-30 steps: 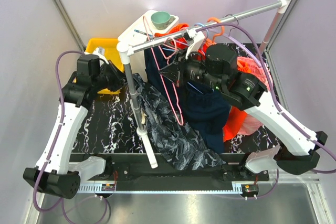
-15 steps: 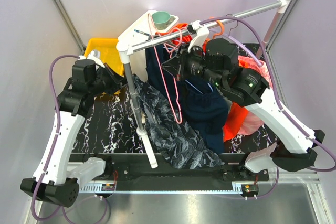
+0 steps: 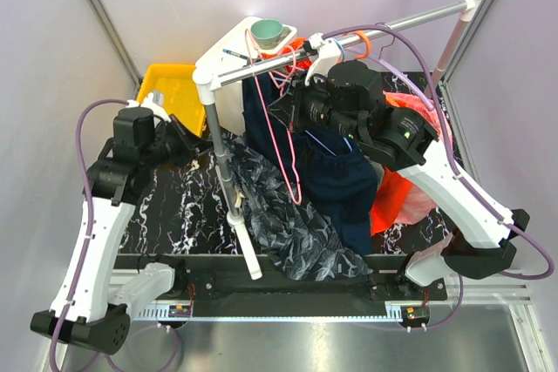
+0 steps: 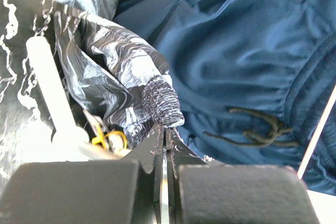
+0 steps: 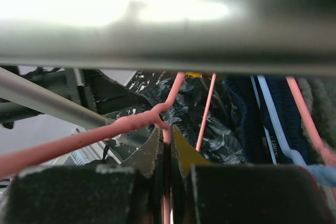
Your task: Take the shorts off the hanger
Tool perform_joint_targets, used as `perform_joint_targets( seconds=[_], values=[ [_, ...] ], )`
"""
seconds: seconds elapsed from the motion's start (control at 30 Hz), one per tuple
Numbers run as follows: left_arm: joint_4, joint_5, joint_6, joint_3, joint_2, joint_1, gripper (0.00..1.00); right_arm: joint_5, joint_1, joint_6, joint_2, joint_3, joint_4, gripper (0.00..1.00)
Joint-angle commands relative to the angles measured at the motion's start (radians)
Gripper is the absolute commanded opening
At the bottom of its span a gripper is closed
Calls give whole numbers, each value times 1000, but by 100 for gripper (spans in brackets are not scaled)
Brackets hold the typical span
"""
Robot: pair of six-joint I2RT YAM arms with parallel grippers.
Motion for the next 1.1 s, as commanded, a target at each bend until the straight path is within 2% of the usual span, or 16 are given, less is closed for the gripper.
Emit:
perform_joint_targets(
  seconds=[0.0, 0.2, 0.3, 0.33, 0.4, 0.47, 0.57, 0.63, 0.7, 0.77, 0.8, 0.93, 1.07],
  values=[
    [-50, -57, 22, 60, -58, -1, 0, 48, 3, -20, 14, 54, -101, 3],
    [-52, -207, -33, 86, -97, 1, 0, 74, 5, -36, 0, 4, -97, 6],
    [-36, -293, -60, 95, -106, -1, 0, 76, 2, -43, -4, -2, -94, 14],
    [-29, -318, -71, 94, -118, -1, 0, 76, 5, -46, -7, -7, -86, 22],
    [-7, -382, -73, 98, -132, -1, 0, 87, 5, -51, -18, -23, -81, 31],
    [-10, -436, -45, 131, -137, -1, 0, 94, 5, -57, -29, -34, -77, 46],
    [-19, -471, 30, 206, -121, -1, 0, 102, 5, -65, -52, -48, -78, 58],
    [-53, -491, 93, 290, -91, -1, 0, 104, 6, -71, -76, -59, -78, 63],
    [-93, -531, 128, 341, -77, -1, 0, 107, 5, -86, -104, -73, -80, 74],
    [-107, -575, 179, 396, -69, -1, 0, 110, 6, -97, -124, -77, -84, 79],
    [-117, -592, 215, 411, -68, -1, 0, 111, 5, -103, -148, -85, -81, 85],
    [-137, -697, 317, 513, -61, -1, 0, 110, 5, -118, -220, -117, -72, 99],
    [-148, -738, 427, 664, -11, -1, 0, 107, 5, -126, -291, -157, -60, 100]
  ],
)
